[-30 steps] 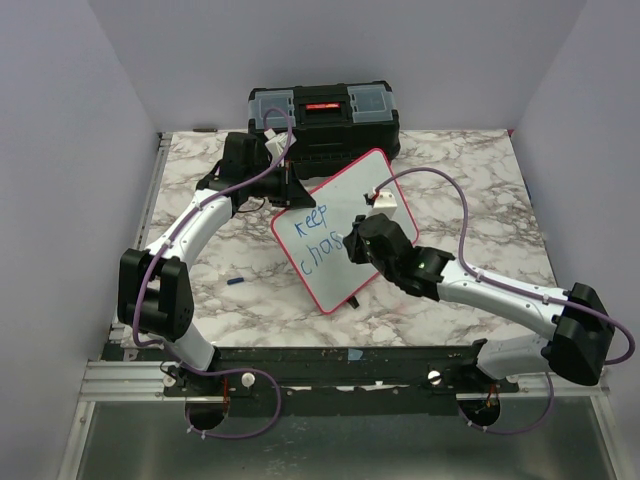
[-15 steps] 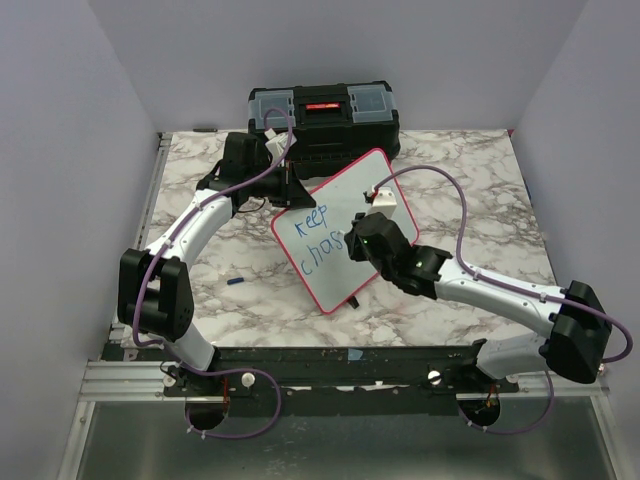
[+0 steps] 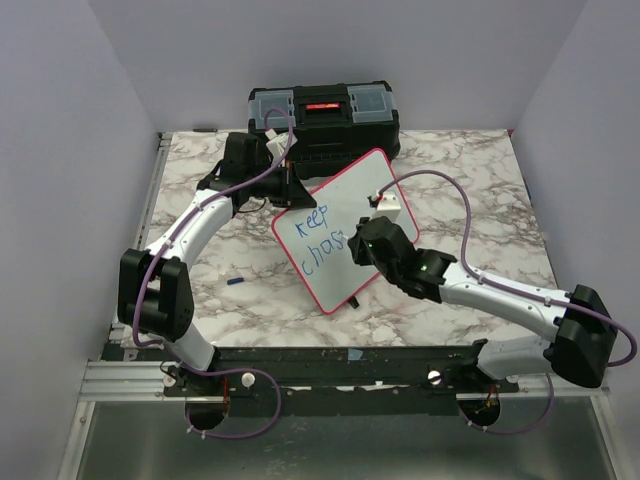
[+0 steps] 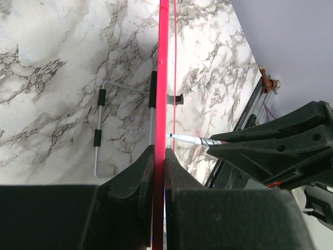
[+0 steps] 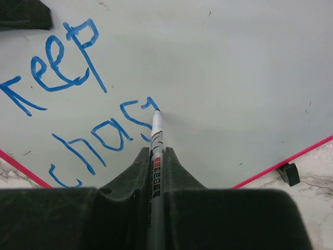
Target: Write a sentence on the whiteboard
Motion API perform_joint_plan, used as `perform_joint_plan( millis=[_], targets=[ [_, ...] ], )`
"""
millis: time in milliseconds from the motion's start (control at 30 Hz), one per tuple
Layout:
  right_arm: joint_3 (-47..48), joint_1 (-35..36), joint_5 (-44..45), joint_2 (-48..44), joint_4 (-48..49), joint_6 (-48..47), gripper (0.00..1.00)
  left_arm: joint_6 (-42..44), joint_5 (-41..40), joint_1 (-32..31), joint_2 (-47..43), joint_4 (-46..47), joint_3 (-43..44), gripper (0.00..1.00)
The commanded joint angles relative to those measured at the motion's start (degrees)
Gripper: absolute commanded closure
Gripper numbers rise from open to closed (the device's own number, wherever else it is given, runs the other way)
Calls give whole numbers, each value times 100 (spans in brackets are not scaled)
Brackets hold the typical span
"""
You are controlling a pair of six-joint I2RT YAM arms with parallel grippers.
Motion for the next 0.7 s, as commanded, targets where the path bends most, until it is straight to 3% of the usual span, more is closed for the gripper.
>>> perform_joint_plan(
  millis=[0,667],
  targets=[
    [-227,8,-203,-182,-91,127,99,-3,196,-40,-240,266,32,100],
    [46,12,127,-372,-487,-4,99,12,148,-58,-257,241,14,100]
  ],
)
